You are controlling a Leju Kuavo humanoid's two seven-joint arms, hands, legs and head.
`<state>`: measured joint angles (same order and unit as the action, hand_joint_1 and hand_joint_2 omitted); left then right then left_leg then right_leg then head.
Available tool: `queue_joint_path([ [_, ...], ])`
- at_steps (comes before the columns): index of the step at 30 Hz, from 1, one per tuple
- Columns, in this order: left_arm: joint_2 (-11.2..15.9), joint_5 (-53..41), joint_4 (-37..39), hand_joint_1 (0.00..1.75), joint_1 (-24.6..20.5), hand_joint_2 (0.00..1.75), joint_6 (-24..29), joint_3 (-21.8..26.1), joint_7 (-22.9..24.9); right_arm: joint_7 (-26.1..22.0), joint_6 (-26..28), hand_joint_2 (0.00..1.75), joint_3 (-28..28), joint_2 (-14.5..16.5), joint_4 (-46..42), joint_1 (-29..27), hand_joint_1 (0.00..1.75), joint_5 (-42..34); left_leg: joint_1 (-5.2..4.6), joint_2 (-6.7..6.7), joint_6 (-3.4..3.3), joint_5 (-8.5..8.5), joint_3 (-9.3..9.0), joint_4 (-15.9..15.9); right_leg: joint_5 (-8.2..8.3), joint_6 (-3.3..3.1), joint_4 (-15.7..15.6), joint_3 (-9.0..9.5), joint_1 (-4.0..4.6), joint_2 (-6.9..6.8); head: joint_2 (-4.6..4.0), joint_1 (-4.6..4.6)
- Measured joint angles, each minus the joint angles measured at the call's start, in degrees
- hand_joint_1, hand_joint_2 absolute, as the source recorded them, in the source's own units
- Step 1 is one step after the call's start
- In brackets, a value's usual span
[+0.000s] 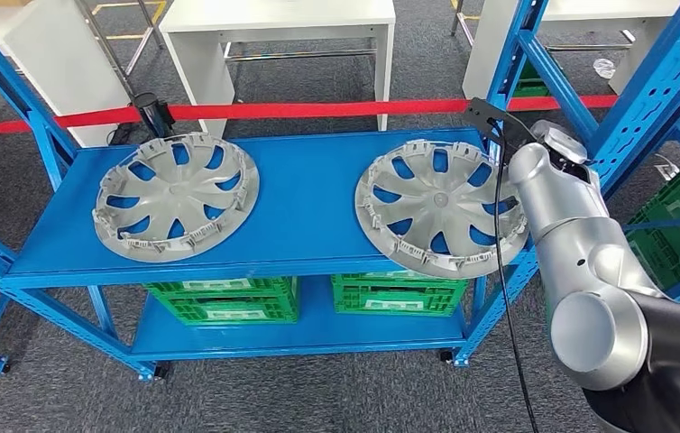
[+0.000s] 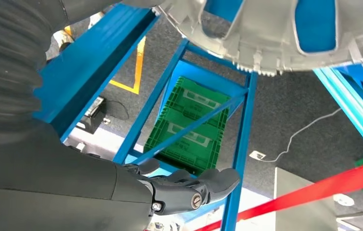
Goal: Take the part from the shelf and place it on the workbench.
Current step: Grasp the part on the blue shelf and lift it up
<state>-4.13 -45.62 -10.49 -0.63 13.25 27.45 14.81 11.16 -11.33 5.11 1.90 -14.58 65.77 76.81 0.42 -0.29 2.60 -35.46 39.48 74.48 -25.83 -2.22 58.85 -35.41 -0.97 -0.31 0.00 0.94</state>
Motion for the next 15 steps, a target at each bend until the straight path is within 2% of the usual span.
queue_joint_path([
  [1, 0.0, 0.0, 0.0, 0.00, 0.0, 0.00, 0.0, 0.0, 0.1, 0.0, 0.0, 1.75, 0.0, 0.1, 0.0, -0.2, 0.00, 0.1, 0.07, 0.01, 0.04, 1.24, -0.68, -1.1, 0.02, 0.01, 0.1, -0.05, -0.03, -0.03, 0.00, 0.00],
  [3, 0.0, 0.0, 0.0, 0.00, 0.1, 0.00, -0.1, 0.0, 0.1, 0.1, 0.0, 1.75, 0.0, 0.2, 0.0, -0.3, 0.00, 0.2, 0.27, 0.03, 0.04, 5.07, -4.37, -8.2, 0.01, 0.12, 0.3, -0.12, -0.11, -0.03, 0.00, 0.00],
  [5, 0.0, 0.0, 0.0, 0.00, 0.0, 0.00, -0.1, 0.0, 0.1, 0.2, 0.0, 1.75, 0.0, 0.3, 0.0, -0.3, 0.00, 0.3, 0.40, 0.06, 0.02, 7.11, -7.12, -13.7, -0.02, 0.26, 0.5, -0.16, -0.14, -0.01, 0.00, 0.00],
  [10, 0.0, 0.0, 0.0, 0.00, 0.0, 0.00, -0.1, 0.0, 0.1, 0.2, 0.0, 1.75, 0.0, 0.3, 0.0, -0.3, 0.00, 0.3, 0.39, 0.05, 0.00, 6.82, -7.78, -15.0, 0.00, 0.38, 0.5, -0.20, -0.09, 0.00, 0.00, 0.00],
  [12, 0.0, 0.0, 0.0, 0.00, -0.1, 0.00, -0.1, 0.0, 0.1, 0.2, 0.0, 1.75, 0.0, 0.3, 0.0, -0.3, 0.00, 0.3, 0.19, -0.02, -0.50, 6.67, -8.00, -15.5, 0.35, 1.04, 0.5, -0.39, 0.06, 0.14, 0.00, -0.03],
  [13, 0.0, 0.0, 0.0, 0.00, -0.1, 0.00, -0.1, 0.0, 0.1, 0.2, 0.0, 1.75, 0.0, 0.4, 0.0, -0.3, 0.00, 0.3, 0.14, -0.01, -1.27, 7.00, -7.88, -15.8, -0.95, 1.66, 2.6, -1.46, 0.10, 0.21, 0.00, -0.07],
  [15, 0.0, -0.2, -0.1, 0.00, -0.2, 0.00, -0.1, 0.0, 0.1, 0.2, 0.0, 1.75, 0.0, 0.4, 0.0, -0.6, 0.00, 0.4, 0.09, 0.06, -2.74, 7.85, -7.20, -16.2, -4.99, 2.66, 10.1, -4.82, 0.08, 0.29, 0.00, -0.12],
])
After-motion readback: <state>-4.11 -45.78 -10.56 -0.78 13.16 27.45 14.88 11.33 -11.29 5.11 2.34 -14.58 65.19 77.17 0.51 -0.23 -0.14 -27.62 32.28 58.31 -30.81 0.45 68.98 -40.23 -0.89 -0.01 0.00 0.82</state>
